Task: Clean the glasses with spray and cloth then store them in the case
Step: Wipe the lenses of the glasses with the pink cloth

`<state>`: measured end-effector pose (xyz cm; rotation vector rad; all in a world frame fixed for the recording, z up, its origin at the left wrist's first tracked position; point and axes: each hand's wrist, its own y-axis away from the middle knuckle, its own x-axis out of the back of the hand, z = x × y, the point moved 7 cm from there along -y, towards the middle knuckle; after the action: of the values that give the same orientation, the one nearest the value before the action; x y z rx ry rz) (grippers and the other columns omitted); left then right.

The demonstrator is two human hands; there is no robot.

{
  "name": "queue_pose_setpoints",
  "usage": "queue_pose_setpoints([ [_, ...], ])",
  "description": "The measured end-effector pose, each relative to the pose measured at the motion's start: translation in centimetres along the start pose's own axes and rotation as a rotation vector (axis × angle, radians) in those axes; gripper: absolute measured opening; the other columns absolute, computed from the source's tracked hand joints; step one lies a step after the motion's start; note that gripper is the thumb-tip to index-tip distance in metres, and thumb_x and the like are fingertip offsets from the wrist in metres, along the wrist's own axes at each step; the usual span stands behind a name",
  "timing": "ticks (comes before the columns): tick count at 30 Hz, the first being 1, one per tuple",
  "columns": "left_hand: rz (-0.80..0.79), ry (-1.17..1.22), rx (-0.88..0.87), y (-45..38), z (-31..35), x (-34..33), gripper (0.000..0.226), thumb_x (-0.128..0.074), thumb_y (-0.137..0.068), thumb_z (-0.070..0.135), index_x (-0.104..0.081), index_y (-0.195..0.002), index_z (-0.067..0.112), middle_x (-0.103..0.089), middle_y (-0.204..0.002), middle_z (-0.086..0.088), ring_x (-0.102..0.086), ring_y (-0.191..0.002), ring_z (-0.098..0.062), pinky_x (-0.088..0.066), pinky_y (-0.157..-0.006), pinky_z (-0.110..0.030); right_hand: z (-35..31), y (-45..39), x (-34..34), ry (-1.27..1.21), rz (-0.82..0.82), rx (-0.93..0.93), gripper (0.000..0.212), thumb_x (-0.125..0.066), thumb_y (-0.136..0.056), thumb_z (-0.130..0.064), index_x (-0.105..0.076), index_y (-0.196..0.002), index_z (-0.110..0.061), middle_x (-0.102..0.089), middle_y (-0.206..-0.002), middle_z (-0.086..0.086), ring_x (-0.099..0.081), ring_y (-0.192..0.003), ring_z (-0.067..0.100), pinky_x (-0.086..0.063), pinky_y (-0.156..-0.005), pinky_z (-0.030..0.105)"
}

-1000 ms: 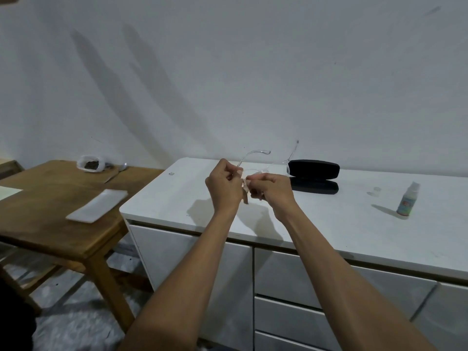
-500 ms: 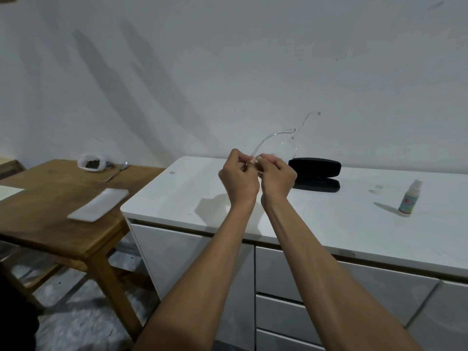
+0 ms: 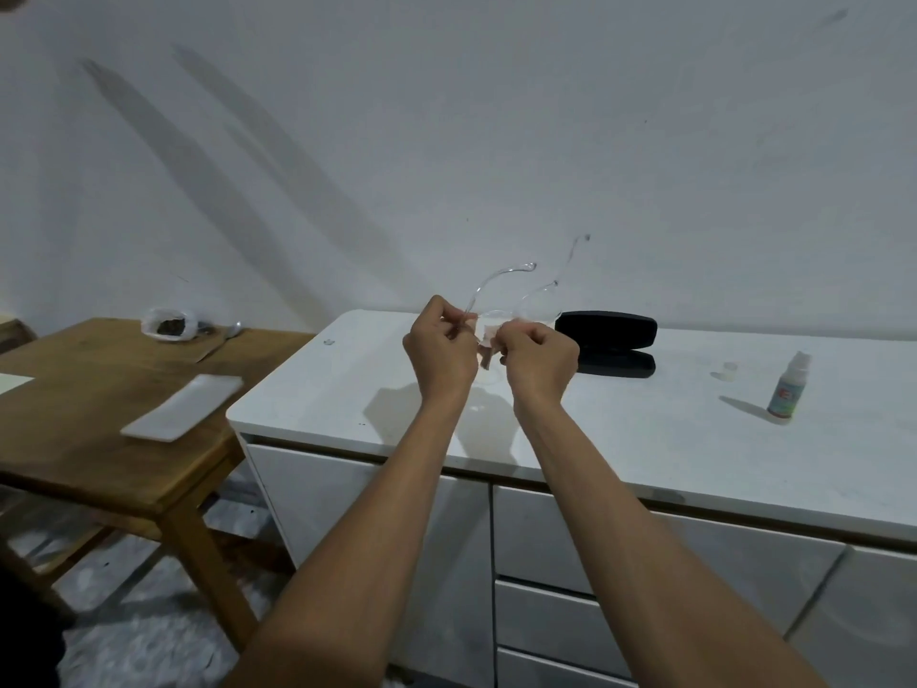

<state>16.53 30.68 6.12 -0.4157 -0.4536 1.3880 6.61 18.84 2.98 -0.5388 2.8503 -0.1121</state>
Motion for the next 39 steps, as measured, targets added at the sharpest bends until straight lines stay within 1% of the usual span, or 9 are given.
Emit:
queue_pose_setpoints([
  [5,0.001,0.024,-0.066,0.8,1.8,-0.3,0.013,-0.065,-0.084,-0.005,-0.056,-0.075,0.0,-0.073,-0.069,-0.01,-0.069,-0.063,-0.024,-0.054,-0.058,-0.033,0.0,0.0,-1.6,-0.234,0.082,-0.056,0.012,-0.069,-0.074,0.005,-0.077,-0.075,-0.004,-0.077,-0.073,0.007,-0.07,-0.065,0.018,-0.065,-0.068,0.038],
  [11,0.013,0.027,-0.076,-0.6,1.9,0.1,0.014,-0.067,-0.086,-0.002,-0.057,-0.077,0.001,-0.071,-0.065,-0.007,-0.069,-0.061,-0.019,-0.056,-0.058,-0.03,-0.7,-0.9,-3.4,-0.222,-0.211,-0.06,0.01,-0.074,-0.083,0.003,-0.076,-0.078,-0.005,-0.074,-0.08,0.007,-0.07,-0.072,0.02,-0.061,-0.071,0.035],
  [16,-0.009,-0.011,-0.056,-1.1,0.5,0.9,0.013,-0.068,-0.086,-0.003,-0.059,-0.078,0.0,-0.075,-0.07,-0.004,-0.07,-0.062,-0.013,-0.054,-0.056,-0.023,-0.9,-1.0,-2.9,-0.049,-0.445,-0.07,0.004,-0.075,-0.082,0.003,-0.076,-0.084,0.006,-0.068,-0.063,0.004,-0.058,-0.054,0.014,-0.051,-0.061,0.028],
  [19,-0.021,-0.028,-0.024,-1.3,-0.5,1.5,0.014,-0.069,-0.085,-0.002,-0.058,-0.077,0.003,-0.075,-0.073,-0.001,-0.071,-0.068,-0.014,-0.058,-0.064,-0.029,-1.0,-0.3,-2.9,0.063,-0.509,-0.048,0.008,-0.072,-0.081,0.003,-0.072,-0.079,0.011,-0.066,-0.057,0.006,-0.054,-0.052,0.014,-0.049,-0.059,0.029],
  [21,-0.022,-0.033,-0.001,-1.4,-0.9,1.4,0.015,-0.069,-0.085,-0.002,-0.058,-0.078,0.004,-0.076,-0.074,0.0,-0.072,-0.07,-0.017,-0.06,-0.067,-0.033,-0.9,-0.6,-2.5,0.057,-0.458,-0.042,0.013,-0.073,-0.077,0.003,-0.069,-0.074,0.015,-0.065,-0.062,0.013,-0.056,-0.052,0.019,-0.049,-0.059,0.032],
  [23,-0.019,-0.042,0.007,-1.5,-1.2,1.2,0.015,-0.07,-0.085,-0.001,-0.058,-0.078,0.004,-0.075,-0.073,0.0,-0.072,-0.07,-0.02,-0.06,-0.068,-0.037,-0.7,-1.0,-1.9,0.077,-0.353,-0.034,0.009,-0.075,-0.071,0.0,-0.073,-0.069,0.008,-0.067,-0.063,0.016,-0.058,-0.055,0.022,-0.052,-0.059,0.035],
  [28,-0.003,-0.047,-0.036,-0.9,-1.5,1.0,0.018,-0.07,-0.087,0.003,-0.055,-0.077,0.005,-0.071,-0.067,-0.012,-0.069,-0.063,-0.028,-0.058,-0.064,-0.044,0.0,-0.4,-1.3,0.149,-0.068,0.001,0.014,-0.07,-0.072,-0.002,-0.077,-0.063,-0.011,-0.072,-0.056,-0.002,-0.066,-0.053,0.013,-0.064,-0.067,0.038],
  [33,0.032,-0.032,-0.086,-1.0,-1.0,1.7,0.021,-0.063,-0.088,-0.005,-0.055,-0.081,0.013,-0.072,-0.072,-0.008,-0.067,-0.06,-0.026,-0.053,-0.058,-0.037,-0.8,-0.1,-1.5,0.157,-0.107,0.11,0.011,-0.073,-0.081,-0.007,-0.081,-0.08,-0.013,-0.075,-0.063,0.003,-0.068,-0.054,0.012,-0.054,-0.06,0.019],
  [39,0.048,-0.102,-0.057,-3.0,-4.1,3.9,0.034,-0.067,-0.089,-0.002,-0.056,-0.077,0.028,-0.069,-0.074,-0.005,-0.071,-0.071,-0.028,-0.059,-0.063,-0.042,-0.8,-2.4,1.7,0.16,-0.045,0.113,0.014,-0.071,-0.08,-0.008,-0.079,-0.075,-0.019,-0.075,-0.064,0.001,-0.074,-0.067,0.018,-0.063,-0.079,0.042],
])
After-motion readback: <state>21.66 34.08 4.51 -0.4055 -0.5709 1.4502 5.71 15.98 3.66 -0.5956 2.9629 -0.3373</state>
